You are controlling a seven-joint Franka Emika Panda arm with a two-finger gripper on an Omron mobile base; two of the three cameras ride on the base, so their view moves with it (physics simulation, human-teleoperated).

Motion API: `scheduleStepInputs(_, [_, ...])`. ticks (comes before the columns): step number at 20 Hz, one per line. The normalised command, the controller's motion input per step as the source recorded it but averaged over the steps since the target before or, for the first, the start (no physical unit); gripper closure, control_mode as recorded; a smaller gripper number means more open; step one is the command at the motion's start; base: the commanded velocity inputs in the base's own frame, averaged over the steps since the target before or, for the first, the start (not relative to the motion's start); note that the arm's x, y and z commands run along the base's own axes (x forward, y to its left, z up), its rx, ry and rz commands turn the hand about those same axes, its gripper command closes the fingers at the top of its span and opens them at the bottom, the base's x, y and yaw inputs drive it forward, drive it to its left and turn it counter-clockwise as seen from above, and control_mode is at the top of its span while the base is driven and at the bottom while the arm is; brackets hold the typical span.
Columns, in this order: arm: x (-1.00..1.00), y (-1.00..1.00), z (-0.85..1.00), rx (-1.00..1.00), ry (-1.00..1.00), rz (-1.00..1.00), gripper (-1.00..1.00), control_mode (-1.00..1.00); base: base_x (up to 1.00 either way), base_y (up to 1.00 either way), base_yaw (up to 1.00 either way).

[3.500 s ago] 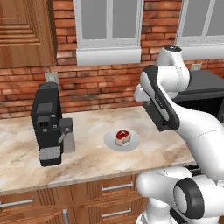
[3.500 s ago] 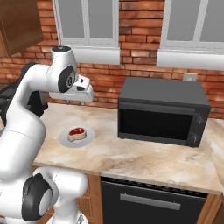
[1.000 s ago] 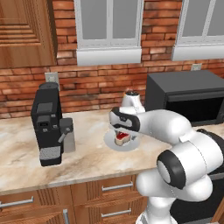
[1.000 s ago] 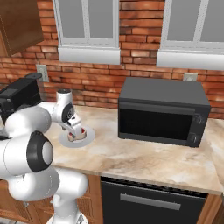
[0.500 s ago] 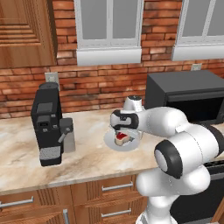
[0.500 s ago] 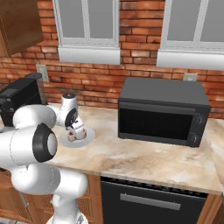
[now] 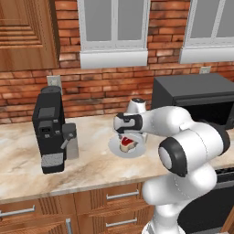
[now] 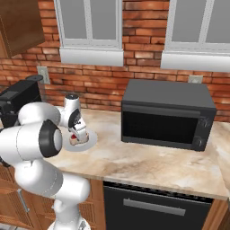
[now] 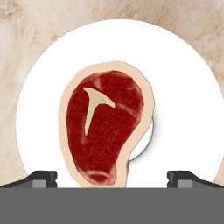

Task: Place the steak on the counter behind the older steak on the same shelf of the fridge to maintain FIFO order. Close the fridge door when finished.

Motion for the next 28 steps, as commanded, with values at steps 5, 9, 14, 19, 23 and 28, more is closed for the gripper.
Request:
scheduleStepInputs(5, [0.0, 0.03, -0.12, 0.0, 0.0, 0.0, -1.0, -1.0, 0.0, 0.0, 0.0])
scheduleStepInputs(9, [0.0, 0.01, -0.13, 0.0, 0.0, -0.01, -1.0, -1.0, 0.0, 0.0, 0.0])
scheduleStepInputs(14, [0.02, 0.0, -0.12, 0.0, 0.0, -0.03, -1.0, -1.0, 0.0, 0.0, 0.0])
scheduleStepInputs(19, [0.15, 0.03, -0.17, 0.0, 0.0, -0.03, -1.0, -1.0, 0.0, 0.0, 0.0])
scheduleStepInputs(23, [0.21, 0.07, -0.11, 0.0, 0.0, -0.03, -1.0, -1.0, 0.0, 0.0, 0.0])
scheduleStepInputs(28, [0.17, 0.04, -0.01, 0.0, 0.0, -0.03, -1.0, -1.0, 0.0, 0.0, 0.0])
